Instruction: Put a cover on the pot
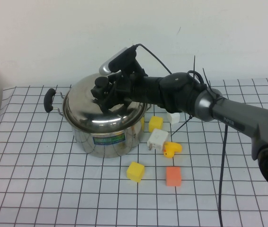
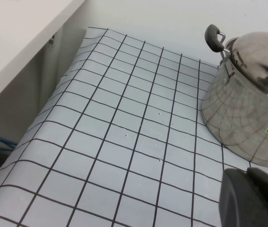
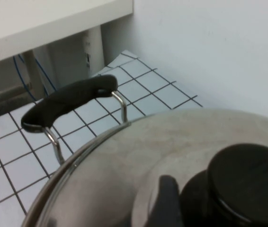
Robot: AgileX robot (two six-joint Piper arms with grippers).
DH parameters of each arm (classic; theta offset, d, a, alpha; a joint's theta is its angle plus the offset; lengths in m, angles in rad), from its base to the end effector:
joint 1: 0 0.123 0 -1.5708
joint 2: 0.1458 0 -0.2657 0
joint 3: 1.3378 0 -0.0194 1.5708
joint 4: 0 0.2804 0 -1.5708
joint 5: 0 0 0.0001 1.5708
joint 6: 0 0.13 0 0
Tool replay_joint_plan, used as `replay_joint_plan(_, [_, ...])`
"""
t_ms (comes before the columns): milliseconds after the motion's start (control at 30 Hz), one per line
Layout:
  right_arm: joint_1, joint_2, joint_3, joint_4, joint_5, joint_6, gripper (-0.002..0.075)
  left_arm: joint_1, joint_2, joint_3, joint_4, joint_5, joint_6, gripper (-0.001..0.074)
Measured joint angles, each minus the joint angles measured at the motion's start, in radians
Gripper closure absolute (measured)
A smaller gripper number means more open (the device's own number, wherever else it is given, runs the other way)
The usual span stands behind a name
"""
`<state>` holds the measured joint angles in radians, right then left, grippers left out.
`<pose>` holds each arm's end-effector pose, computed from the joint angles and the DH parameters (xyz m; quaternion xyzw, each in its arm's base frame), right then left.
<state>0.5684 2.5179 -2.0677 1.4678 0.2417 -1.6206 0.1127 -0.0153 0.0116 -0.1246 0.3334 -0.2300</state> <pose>0.5073 0.3609 0.1160 -0.3545 0.7471 0.2108 0.5212 0.1399 0.0105 0.1714 -0.1673 0.7686 -0.0883 0.6111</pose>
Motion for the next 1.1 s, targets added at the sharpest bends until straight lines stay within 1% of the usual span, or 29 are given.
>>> replay_joint_plan(167, [0.000, -0.005, 0.000, 0.000, -0.005, 0.000, 0.0152, 0.000, 0.000, 0.000, 0.000, 0.000, 0.000, 0.0738])
replay_joint_plan(300, [0.000, -0.064, 0.002, -0.005, 0.024, 0.002, 0.0151, 0.000, 0.000, 0.000, 0.000, 0.000, 0.000, 0.0738])
replay_joint_plan(367, [-0.002, -0.113, 0.002, -0.016, 0.067, 0.019, 0.0165, 0.000, 0.000, 0.000, 0.000, 0.000, 0.000, 0.0738])
replay_joint_plan(433, [-0.002, -0.178, 0.002, -0.060, 0.130, 0.074, 0.0218, 0.000, 0.000, 0.000, 0.000, 0.000, 0.000, 0.0738])
replay_joint_plan(467, [-0.004, -0.206, 0.000, -0.089, 0.158, 0.115, 0.0265, 0.000, 0.000, 0.000, 0.000, 0.000, 0.000, 0.0738])
replay_joint_plan(567, [-0.004, -0.309, 0.000, -0.234, 0.279, 0.257, 0.0453, 0.000, 0.000, 0.000, 0.000, 0.000, 0.000, 0.0738])
replay_joint_plan(633, [-0.004, -0.372, 0.000, -0.350, 0.370, 0.354, 0.0596, 0.000, 0.000, 0.000, 0.000, 0.000, 0.000, 0.0738])
replay_joint_plan(700, [-0.004, -0.424, 0.000, -0.446, 0.455, 0.405, 0.0667, 0.000, 0.000, 0.000, 0.000, 0.000, 0.000, 0.0738])
replay_joint_plan(733, [-0.004, -0.451, 0.000, -0.478, 0.501, 0.419, 0.0688, 0.000, 0.000, 0.000, 0.000, 0.000, 0.000, 0.0738])
replay_joint_plan(833, [-0.004, -0.525, 0.000, -0.525, 0.617, 0.433, 0.0717, 0.000, 0.000, 0.000, 0.000, 0.000, 0.000, 0.0738])
replay_joint_plan(1033, [-0.004, -0.679, 0.000, -0.579, 0.787, 0.449, 0.0726, 0.000, 0.000, 0.000, 0.000, 0.000, 0.000, 0.0738])
replay_joint_plan(1100, [-0.004, -0.724, 0.000, -0.627, 0.832, 0.496, 0.0726, 0.000, 0.000, 0.000, 0.000, 0.000, 0.000, 0.0738])
